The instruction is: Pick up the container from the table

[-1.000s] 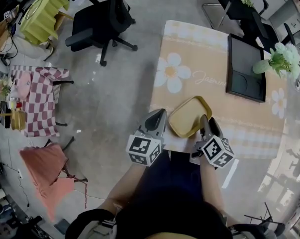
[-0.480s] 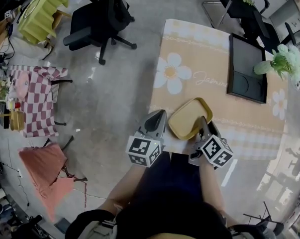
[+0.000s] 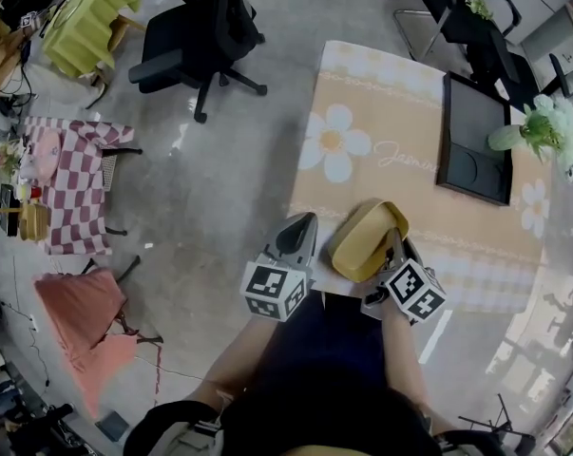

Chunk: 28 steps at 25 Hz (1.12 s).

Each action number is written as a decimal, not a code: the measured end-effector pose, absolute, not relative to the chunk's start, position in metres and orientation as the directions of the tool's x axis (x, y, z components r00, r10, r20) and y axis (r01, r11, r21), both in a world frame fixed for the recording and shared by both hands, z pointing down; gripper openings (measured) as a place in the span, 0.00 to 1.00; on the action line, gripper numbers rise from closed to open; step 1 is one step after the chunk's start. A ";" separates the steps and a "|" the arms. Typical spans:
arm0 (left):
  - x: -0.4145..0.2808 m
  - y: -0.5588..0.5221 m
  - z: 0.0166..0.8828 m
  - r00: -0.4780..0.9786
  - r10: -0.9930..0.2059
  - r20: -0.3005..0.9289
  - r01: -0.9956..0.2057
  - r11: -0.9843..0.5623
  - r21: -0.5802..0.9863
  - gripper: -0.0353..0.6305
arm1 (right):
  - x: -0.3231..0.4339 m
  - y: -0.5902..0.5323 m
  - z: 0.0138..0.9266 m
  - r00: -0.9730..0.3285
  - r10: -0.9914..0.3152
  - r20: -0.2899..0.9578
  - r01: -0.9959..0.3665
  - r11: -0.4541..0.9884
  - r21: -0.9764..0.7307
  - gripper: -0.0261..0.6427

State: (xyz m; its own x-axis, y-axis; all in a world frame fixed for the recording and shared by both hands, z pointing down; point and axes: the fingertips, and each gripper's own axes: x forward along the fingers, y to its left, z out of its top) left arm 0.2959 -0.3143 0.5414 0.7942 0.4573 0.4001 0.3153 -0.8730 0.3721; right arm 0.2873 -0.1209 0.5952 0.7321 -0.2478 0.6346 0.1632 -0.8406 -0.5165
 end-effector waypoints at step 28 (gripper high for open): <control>0.266 -0.293 0.506 0.833 0.432 0.345 0.331 -0.889 0.315 0.07 | 0.279 -0.102 0.541 0.819 -0.313 0.481 0.049 -0.797 -0.602 0.06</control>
State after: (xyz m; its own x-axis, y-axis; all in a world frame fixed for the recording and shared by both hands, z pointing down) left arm 0.2664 -0.2927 0.5060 0.8330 0.4324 0.3451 0.3311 -0.8894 0.3152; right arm 0.2792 -0.1025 0.5414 0.8188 -0.3133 0.4811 0.0486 -0.7971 -0.6019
